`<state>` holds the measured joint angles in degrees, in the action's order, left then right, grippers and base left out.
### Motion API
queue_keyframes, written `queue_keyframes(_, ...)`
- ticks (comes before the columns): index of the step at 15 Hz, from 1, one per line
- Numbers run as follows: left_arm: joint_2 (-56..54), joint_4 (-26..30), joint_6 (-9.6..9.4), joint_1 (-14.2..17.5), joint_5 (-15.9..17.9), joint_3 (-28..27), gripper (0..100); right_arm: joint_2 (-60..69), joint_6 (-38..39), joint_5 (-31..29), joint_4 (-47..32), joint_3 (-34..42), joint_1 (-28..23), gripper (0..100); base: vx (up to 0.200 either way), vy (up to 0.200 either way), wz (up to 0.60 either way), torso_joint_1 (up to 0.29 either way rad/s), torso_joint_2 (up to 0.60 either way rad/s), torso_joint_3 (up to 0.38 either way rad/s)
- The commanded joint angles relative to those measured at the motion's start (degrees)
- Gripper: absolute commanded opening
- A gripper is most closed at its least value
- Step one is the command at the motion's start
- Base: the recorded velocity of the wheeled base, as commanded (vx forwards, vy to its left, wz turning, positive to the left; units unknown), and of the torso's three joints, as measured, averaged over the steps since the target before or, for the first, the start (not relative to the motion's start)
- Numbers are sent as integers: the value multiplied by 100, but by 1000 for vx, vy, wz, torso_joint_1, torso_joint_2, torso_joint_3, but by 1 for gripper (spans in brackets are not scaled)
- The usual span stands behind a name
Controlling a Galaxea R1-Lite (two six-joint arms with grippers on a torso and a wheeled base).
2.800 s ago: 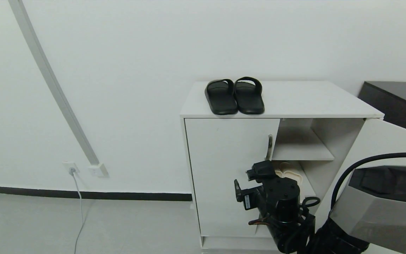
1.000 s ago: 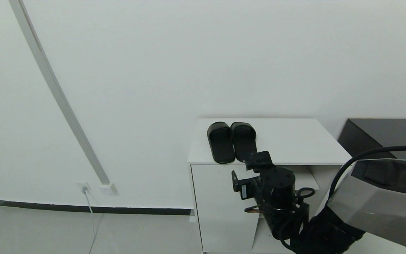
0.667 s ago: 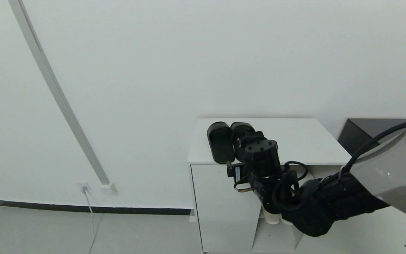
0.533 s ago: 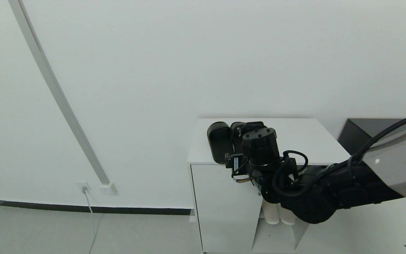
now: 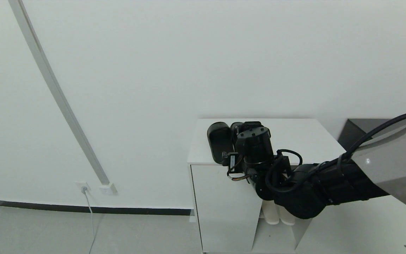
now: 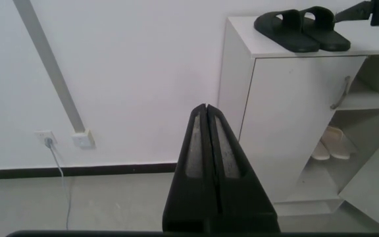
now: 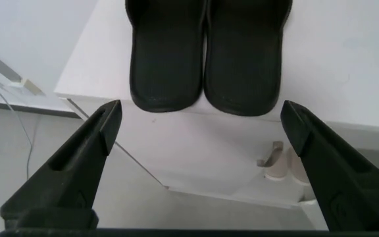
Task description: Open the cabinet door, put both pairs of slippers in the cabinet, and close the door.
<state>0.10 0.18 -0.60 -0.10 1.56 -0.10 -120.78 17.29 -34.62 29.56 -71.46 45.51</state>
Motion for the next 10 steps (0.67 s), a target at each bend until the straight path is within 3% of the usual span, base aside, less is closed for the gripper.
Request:
queue_keyframes(1, -1, -1, -2, 1, 2, 1, 0, -147, 3, -1, 14, -8, 2, 100, 200, 0, 0, -12, -2, 2)
queue_keyframes(9, -1, -1, 7, 1, 2, 1, 0, -648, -32, 52, 428, -52, -16, 100, 200, 0, 0, 5, 3, 2)
queue_keyframes(10, -1, -1, 16, 1, 2, 1, 0, -754, -67, 87, 586, -61, -16, 100, 0, 0, 0, 0, 0, 0)
